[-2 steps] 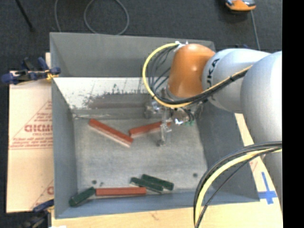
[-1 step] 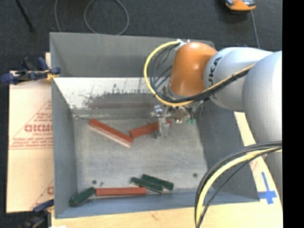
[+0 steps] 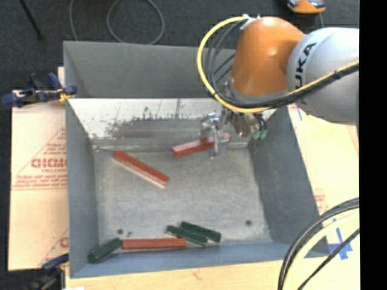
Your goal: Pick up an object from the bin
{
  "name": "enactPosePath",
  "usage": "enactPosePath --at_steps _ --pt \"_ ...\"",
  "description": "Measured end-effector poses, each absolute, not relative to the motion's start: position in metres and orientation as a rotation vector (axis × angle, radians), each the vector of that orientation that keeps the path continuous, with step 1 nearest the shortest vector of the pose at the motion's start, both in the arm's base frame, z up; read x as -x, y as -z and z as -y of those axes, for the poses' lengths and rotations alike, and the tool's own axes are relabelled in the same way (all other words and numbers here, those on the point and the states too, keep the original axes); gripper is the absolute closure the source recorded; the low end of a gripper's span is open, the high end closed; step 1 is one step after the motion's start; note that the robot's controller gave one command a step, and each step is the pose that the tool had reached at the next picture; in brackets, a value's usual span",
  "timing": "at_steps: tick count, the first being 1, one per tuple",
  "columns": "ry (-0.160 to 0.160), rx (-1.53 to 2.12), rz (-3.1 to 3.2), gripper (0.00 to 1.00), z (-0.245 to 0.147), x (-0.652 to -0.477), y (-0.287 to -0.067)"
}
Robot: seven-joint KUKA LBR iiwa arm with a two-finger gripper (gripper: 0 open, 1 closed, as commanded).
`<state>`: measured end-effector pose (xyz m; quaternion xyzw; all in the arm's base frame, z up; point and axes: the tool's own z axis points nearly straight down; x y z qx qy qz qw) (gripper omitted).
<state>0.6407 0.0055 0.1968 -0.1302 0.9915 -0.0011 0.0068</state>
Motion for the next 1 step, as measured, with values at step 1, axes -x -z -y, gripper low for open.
enactPosePath --at_steps 1 --pt "0.006 1.098 -2.933 1.00 0.0107 -0.6084 -0.3025"
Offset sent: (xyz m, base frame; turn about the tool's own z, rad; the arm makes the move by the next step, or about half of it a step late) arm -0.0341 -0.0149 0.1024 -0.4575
